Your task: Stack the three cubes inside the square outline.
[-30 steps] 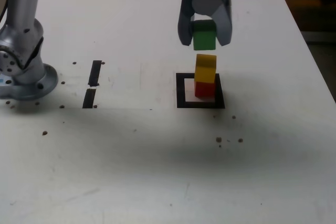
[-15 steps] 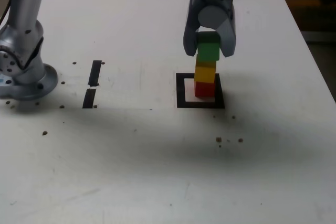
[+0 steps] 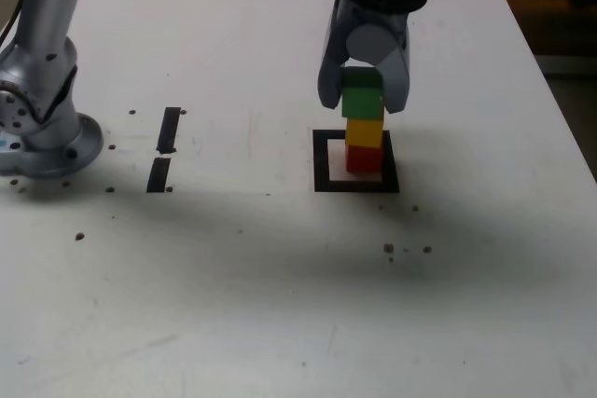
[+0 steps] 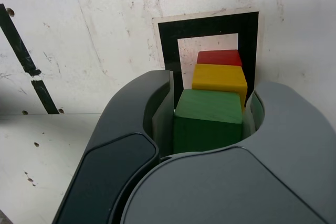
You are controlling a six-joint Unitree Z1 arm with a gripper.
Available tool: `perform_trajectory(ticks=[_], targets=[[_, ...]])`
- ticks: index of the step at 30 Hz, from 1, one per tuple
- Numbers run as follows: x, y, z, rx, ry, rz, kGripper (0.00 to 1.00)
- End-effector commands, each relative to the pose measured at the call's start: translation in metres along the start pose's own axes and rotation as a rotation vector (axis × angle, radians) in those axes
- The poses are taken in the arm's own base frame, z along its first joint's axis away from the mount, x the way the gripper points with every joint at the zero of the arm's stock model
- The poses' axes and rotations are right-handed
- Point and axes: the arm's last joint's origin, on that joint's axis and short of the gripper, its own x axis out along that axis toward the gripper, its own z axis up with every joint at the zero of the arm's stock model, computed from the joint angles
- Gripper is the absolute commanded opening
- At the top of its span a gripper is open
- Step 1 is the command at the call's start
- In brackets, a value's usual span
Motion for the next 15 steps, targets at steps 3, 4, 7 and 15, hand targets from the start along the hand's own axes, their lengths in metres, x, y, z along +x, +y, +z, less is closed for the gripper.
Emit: perform_trajectory(ticks=[3,4,7,15], targets=[[0.002,0.001,-0.001,0.004,0.007,-0.005,0.61],[0.002,0.001,-0.001,0.006,0.009,-0.007,0.67],[0.001,0.001,-0.001,0.009,0.003,-0.01,0.81],[-0.009,0.001,-0.013,0.001,-0.008,-0.013,0.88]])
